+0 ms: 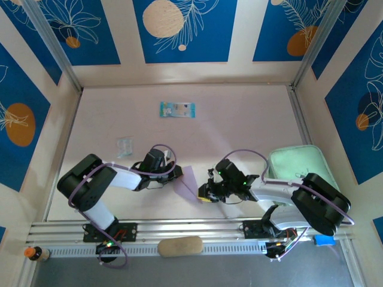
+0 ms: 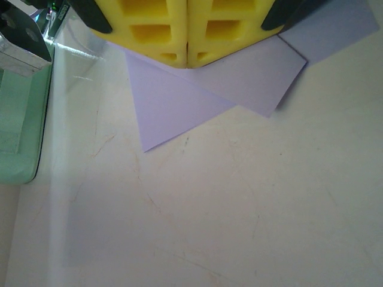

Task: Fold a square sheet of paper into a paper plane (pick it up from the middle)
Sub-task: Turn over the paper at the center of the table.

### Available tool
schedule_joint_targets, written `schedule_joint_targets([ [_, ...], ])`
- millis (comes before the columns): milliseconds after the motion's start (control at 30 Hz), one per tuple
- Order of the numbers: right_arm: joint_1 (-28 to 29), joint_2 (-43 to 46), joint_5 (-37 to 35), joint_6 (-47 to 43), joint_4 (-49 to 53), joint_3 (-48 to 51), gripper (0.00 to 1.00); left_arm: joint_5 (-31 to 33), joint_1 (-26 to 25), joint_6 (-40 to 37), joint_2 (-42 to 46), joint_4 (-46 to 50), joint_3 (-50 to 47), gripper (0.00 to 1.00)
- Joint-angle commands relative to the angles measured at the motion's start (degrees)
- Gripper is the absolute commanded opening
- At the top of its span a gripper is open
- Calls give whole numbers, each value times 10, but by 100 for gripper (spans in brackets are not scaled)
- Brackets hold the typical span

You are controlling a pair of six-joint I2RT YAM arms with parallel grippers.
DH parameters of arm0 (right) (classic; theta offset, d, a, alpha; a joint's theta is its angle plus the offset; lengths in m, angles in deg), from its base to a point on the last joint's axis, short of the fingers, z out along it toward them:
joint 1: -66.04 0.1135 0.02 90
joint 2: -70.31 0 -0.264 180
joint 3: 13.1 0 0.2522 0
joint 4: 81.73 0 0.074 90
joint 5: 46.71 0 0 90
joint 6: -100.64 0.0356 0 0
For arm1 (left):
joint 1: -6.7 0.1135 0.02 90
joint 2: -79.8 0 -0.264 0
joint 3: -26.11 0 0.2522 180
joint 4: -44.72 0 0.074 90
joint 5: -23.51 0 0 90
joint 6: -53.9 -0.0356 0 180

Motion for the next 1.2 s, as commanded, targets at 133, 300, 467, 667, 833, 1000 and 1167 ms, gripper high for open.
schedule_joint_targets([
  [133,-2,13,9,-31,15,6,9,22,7,-7,49,80,-3,15],
  [300,-2,58,-6,-59,53,3,8,48,7,-32,127,150,13,23],
  [467,8,132,-79,-113,158,-24,7,87,7,-66,208,242,36,25],
  [667,54,199,-234,-199,323,-101,6,137,7,-97,283,315,49,25],
  [833,115,183,-389,-241,424,-178,6,168,7,-106,322,345,48,25],
  [1000,148,114,-557,-198,564,-264,4,199,7,-117,359,375,53,26],
  [1167,156,21,-655,-124,697,-340,4,230,8,-130,389,410,55,28],
])
